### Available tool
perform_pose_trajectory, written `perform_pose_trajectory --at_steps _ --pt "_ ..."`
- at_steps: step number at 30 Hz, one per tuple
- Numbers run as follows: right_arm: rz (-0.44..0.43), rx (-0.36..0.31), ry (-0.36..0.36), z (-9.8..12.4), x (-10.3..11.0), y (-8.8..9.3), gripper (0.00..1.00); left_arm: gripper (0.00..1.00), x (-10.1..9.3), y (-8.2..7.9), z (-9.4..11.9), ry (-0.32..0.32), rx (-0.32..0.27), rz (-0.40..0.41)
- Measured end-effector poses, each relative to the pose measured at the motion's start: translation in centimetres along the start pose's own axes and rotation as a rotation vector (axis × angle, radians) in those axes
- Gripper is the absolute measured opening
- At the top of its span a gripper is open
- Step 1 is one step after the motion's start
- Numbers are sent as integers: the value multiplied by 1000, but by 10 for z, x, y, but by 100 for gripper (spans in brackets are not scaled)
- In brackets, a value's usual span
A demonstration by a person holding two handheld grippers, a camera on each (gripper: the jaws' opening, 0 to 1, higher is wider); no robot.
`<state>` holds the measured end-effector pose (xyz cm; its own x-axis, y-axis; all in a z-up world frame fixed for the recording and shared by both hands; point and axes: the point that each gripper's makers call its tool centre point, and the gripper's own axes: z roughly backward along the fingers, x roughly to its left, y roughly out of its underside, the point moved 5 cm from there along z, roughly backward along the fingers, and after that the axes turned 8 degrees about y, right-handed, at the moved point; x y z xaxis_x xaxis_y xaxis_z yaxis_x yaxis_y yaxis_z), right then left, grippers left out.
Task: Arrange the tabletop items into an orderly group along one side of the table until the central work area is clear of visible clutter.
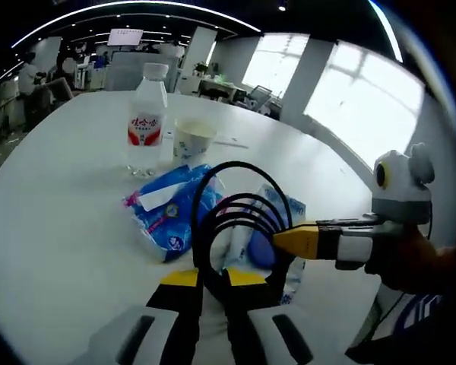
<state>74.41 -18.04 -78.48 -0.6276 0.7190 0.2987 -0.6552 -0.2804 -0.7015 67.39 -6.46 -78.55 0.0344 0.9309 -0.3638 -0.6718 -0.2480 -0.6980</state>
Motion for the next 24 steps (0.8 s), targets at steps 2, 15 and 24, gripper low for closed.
perform_pose_trajectory --at_steps 2,15,24 --pt "-7 -12 -4 3 1 -3 0 8 -2 -4 3 -2 -8 -8" --pt "-21 -84 0 27 -5 -24 0 8 -23 -31 5 21 -32 -72" --pt "-54 -117 63 47 -38 -29 0 7 -52 -44 -18 89 -19 -120"
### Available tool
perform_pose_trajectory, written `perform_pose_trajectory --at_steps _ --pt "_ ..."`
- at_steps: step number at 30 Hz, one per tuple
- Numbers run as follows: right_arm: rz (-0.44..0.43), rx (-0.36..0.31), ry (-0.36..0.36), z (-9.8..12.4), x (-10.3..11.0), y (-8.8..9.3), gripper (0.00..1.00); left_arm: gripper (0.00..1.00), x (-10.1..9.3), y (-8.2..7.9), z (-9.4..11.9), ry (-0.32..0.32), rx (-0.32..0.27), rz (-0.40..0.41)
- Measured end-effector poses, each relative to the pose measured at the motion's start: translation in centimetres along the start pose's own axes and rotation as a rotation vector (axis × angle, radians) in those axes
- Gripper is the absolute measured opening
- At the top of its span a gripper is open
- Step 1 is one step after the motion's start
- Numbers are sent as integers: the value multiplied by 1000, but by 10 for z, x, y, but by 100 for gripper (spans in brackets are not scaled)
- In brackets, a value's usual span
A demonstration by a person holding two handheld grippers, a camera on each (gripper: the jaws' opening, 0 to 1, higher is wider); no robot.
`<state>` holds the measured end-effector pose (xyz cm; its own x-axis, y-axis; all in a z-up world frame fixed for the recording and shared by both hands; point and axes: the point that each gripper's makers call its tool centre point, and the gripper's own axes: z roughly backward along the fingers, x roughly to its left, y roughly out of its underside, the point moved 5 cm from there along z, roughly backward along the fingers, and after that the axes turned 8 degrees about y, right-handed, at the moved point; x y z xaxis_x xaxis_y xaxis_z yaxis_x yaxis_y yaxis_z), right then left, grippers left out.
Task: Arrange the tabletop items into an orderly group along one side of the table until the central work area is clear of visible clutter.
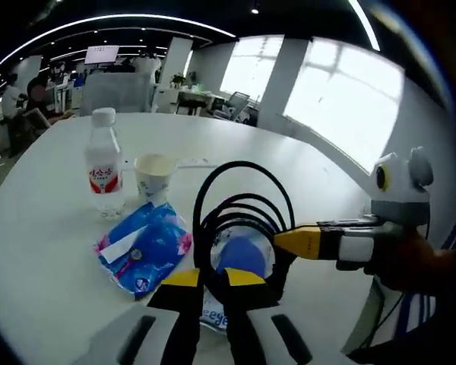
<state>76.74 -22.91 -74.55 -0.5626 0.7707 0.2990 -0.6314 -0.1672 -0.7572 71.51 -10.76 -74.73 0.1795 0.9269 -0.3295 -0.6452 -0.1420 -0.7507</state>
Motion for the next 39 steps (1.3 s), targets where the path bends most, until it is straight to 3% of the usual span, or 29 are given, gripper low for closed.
perform_pose_trajectory --at_steps 19,29,39 --pt "-42 -51 149 39 -84 -5 0 7 -65 -18 -63 156 50 -67" --pt "-12 -35 208 53 -130 -7 0 8 -103 -16 -93 210 94 -92" --pt "-21 2 260 64 -164 7 0 8 -130 -10 -121 240 148 -129"
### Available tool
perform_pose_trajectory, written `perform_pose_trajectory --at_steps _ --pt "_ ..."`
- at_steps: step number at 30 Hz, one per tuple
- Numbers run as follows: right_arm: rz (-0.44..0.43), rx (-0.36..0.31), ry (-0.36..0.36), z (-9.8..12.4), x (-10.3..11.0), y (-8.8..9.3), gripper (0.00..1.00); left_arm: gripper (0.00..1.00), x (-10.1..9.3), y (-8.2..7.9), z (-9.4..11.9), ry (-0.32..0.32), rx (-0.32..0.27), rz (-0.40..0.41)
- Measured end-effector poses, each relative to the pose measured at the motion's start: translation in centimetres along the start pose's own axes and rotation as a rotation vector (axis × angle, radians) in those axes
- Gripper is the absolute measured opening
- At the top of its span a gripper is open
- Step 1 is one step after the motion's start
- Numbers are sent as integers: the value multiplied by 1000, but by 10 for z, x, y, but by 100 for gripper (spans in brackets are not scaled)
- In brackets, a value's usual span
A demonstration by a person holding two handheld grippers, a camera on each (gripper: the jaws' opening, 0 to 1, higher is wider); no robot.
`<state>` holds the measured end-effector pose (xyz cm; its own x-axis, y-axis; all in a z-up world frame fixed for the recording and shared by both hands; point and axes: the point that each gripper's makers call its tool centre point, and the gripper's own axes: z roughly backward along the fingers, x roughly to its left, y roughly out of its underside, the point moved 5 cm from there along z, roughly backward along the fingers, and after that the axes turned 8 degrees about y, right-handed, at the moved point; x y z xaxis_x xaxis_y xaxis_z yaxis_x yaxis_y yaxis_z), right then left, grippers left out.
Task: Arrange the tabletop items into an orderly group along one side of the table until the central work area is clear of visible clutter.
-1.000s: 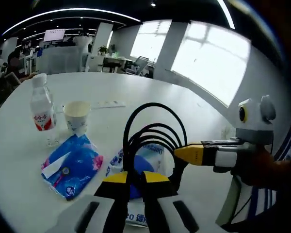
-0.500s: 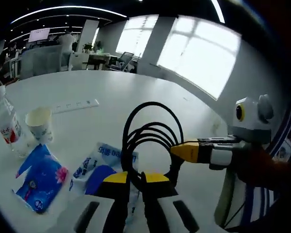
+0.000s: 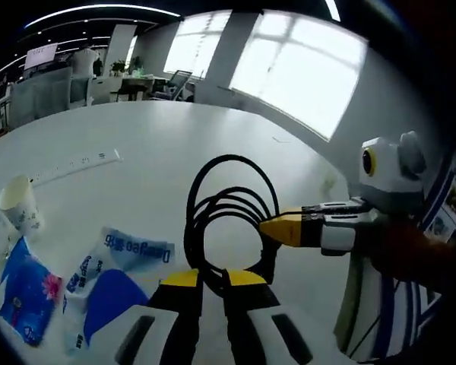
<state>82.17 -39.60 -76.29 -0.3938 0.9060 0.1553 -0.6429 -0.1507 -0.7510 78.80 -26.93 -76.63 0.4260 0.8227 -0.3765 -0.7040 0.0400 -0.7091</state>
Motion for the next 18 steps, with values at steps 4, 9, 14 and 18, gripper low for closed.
perform_pose_trajectory --at_steps 4,9,14,18 --pt "-11 17 20 -4 -14 7 0 8 -4 0 -12 11 25 -10" --pt "-23 45 47 -8 -22 17 0 8 -8 2 -23 7 61 -28" --pt "-68 77 65 -13 -31 29 0 8 -9 5 -33 5 72 -31" --pt "-84 100 69 -15 -32 36 0 8 -10 14 -38 3 98 -44"
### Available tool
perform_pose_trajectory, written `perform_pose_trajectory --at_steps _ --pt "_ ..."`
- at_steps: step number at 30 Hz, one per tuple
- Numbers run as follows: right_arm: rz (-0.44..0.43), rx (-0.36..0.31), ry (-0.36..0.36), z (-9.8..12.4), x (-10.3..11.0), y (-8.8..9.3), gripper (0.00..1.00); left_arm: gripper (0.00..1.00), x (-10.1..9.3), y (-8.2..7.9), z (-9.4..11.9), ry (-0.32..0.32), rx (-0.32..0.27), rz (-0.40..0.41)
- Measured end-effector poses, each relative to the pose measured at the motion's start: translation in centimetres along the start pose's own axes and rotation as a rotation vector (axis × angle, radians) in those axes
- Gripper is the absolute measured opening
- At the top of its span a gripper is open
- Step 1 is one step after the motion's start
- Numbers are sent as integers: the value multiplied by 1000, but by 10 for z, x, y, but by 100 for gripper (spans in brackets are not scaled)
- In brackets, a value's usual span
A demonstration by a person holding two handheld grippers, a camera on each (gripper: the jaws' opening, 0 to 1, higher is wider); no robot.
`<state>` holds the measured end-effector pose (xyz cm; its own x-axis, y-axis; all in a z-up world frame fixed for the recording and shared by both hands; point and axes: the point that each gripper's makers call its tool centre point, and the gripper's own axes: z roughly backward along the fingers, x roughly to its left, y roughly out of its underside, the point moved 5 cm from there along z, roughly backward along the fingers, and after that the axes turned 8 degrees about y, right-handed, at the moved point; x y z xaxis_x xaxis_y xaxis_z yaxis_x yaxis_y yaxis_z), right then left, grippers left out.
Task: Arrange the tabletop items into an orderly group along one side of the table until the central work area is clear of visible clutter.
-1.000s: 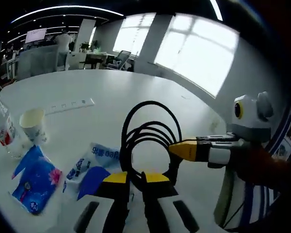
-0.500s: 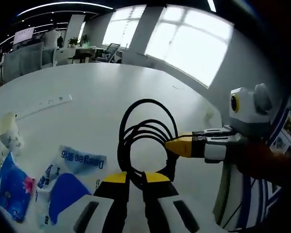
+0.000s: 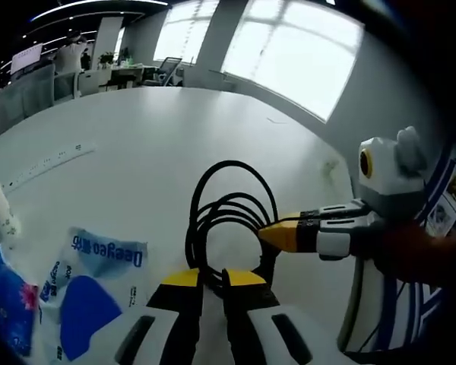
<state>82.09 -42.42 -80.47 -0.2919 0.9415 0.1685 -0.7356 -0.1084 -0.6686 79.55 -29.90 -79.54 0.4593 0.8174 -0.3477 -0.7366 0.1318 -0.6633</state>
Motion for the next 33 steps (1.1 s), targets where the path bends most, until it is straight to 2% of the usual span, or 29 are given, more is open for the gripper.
perform_pose_trajectory --at_steps 9,12,18,23,26,30,33 --pt "23 14 30 -15 -6 13 2 11 7 15 -11 -7 31 29" --pt "120 16 66 -19 -10 14 3 13 8 13 -15 3 17 -4" --pt "129 -30 52 -15 -7 10 4 15 9 12 -12 -2 3 -53" --pt "123 -109 22 -5 -3 0 15 22 7 9 -6 -1 -26 -70" --pt "126 -128 17 0 0 -5 21 27 3 9 -3 6 -24 -69" --pt "144 -161 -3 7 8 -12 40 32 2 4 6 -10 -53 -71" --pt "160 -164 -15 7 11 -14 42 38 2 -1 13 -20 -82 -68"
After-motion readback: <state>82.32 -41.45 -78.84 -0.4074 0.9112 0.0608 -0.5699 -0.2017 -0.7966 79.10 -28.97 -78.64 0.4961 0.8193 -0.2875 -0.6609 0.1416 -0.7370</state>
